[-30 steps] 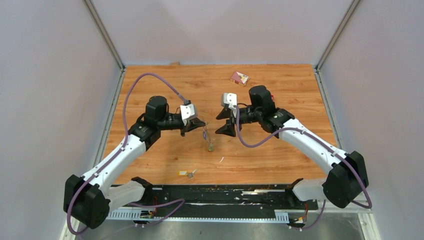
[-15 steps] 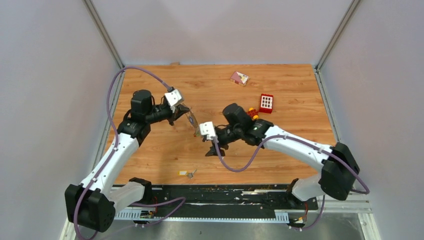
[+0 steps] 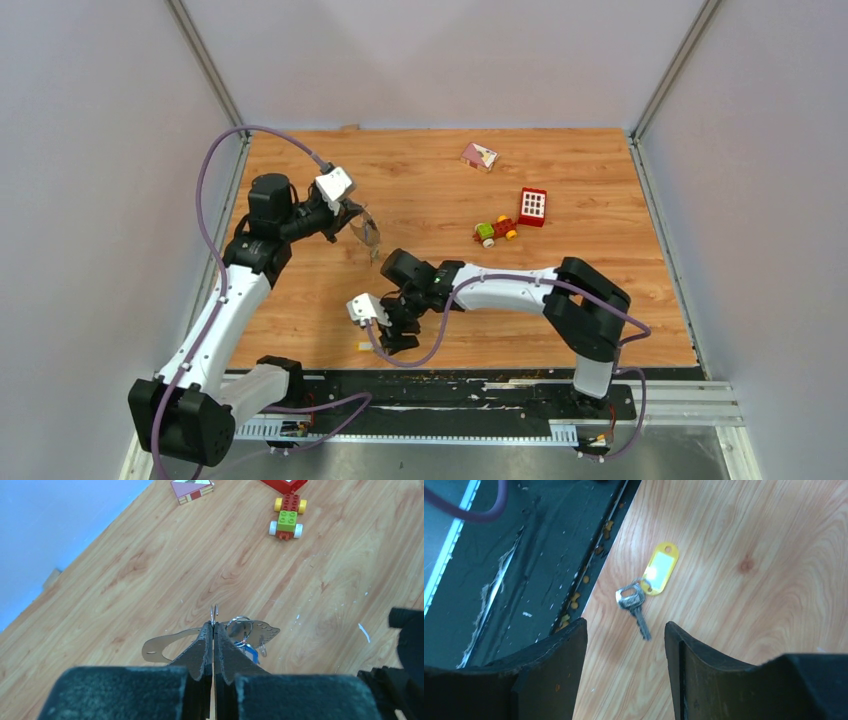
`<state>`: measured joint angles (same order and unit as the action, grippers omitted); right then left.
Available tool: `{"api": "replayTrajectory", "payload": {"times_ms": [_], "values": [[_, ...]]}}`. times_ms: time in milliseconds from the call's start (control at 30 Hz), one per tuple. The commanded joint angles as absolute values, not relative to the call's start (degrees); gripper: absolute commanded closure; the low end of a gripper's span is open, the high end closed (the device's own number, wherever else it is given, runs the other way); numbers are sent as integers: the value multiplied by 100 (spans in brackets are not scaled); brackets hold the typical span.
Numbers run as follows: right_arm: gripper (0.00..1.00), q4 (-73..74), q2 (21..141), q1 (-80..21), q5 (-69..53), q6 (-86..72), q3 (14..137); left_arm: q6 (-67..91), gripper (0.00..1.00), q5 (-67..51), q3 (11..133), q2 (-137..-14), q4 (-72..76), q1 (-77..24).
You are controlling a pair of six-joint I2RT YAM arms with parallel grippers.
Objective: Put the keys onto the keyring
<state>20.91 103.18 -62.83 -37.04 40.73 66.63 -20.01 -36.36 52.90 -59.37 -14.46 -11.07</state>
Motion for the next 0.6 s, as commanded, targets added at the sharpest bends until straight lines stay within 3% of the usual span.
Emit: {"api": "replayTrajectory", "payload": {"times_ms": [0, 567], "values": [[42, 2285, 10802, -6326, -3969, 4286, 7392, -2087, 100, -3654, 5580, -5916, -1351, -1063], [48, 3814, 12126, -6628, -4079, 5481, 8811, -2281, 100, -3699, 5661, -6080, -1612, -1064]]}}
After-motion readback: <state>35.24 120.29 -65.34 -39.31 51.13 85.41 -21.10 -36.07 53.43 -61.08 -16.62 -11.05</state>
